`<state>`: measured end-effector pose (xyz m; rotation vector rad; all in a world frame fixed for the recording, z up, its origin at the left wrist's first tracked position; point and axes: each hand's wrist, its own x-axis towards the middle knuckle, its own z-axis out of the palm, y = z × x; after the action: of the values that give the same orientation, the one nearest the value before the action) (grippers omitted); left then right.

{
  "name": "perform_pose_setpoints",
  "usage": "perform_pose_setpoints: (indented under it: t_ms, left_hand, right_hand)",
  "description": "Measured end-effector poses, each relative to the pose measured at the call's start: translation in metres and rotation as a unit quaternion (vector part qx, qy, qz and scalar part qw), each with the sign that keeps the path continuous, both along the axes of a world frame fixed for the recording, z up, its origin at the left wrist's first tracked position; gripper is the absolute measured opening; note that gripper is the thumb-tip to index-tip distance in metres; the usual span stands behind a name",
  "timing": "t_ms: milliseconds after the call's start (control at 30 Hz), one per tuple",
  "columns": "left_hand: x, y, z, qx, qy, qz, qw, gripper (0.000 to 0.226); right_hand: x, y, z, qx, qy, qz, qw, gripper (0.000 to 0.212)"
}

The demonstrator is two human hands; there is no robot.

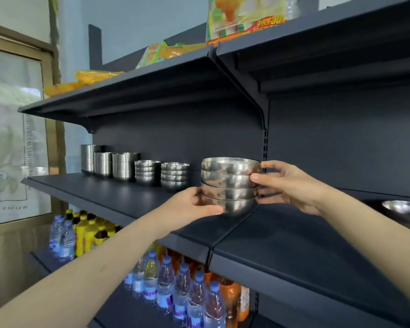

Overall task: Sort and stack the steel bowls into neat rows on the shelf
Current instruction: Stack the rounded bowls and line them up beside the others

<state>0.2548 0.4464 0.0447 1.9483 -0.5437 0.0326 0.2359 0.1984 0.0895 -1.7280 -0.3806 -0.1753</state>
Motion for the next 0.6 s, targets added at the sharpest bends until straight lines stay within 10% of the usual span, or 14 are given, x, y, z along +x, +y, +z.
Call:
perform_pose_setpoints:
  t_ms: [600]
  left_hand:
    - [0.207,0.063,-0.025,0.11,0.019,-0.156,0.981,0.039]
  right_hand:
    - [0.136,0.077,-0.04,0.033,0.055,-0.143,0.988,0.049]
